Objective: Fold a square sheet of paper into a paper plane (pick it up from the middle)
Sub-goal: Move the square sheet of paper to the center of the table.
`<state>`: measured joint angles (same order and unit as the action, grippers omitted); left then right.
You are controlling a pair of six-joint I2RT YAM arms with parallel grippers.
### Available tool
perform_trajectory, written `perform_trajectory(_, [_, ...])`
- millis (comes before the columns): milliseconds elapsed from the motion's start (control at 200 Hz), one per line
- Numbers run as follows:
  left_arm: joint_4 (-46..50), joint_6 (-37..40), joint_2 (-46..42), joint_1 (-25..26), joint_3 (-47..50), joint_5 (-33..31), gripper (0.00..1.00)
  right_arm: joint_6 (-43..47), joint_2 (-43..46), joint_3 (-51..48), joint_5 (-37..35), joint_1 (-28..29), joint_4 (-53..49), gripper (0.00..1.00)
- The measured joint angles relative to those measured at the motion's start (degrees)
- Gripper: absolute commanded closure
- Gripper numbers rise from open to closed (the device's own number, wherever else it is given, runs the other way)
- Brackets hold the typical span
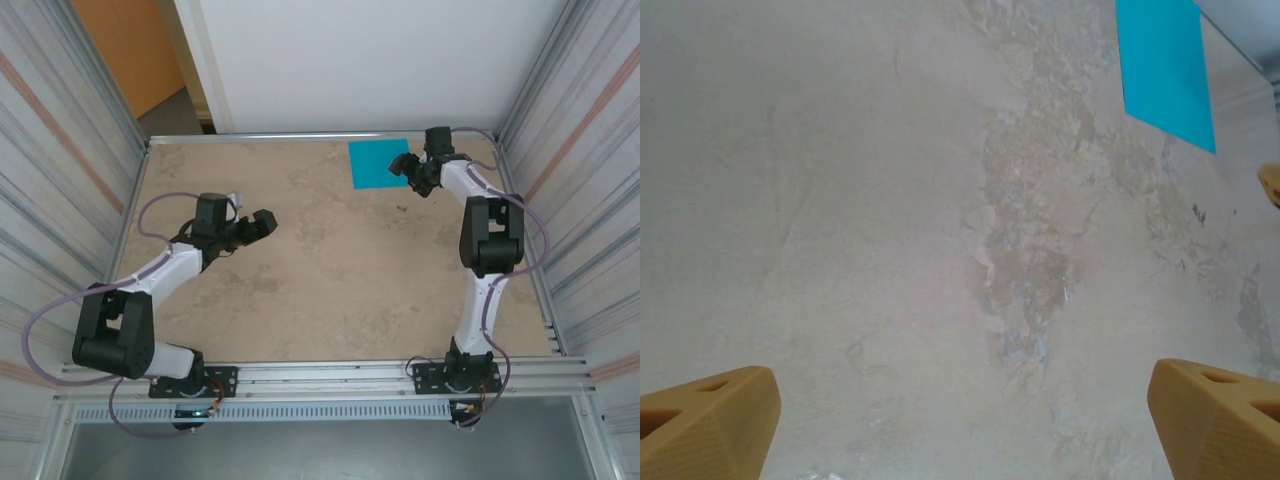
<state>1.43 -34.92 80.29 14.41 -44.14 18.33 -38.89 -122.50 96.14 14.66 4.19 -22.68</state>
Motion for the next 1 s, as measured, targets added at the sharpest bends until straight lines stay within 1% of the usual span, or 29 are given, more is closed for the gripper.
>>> perform_trajectory(180, [0.0, -0.7, 2.4, 1.4, -1.6, 1.0, 0.06, -2.1, -10.2, 13.0, -0.1, 0.7, -3.3, 0.3])
perform_trajectory(341, [-0.2, -1.0, 3.2, 1.5, -1.7, 1.7, 0.08, -2.7, -14.5, 18.8, -1.2, 1.0, -6.3, 0.31])
perform_trajectory(672, [-0.2, -1.1, 5.1, 1.5, -2.8, 3.3, 0.11, -2.7, -18.7, 23.6, -2.2, 1.0, -10.0, 0.31])
perform_trajectory(1002, [-0.2, -1.2, 5.9, 1.5, -2.9, 4.5, 0.11, -1.6, -18.9, 25.0, -3.2, 1.2, -14.8, 0.31])
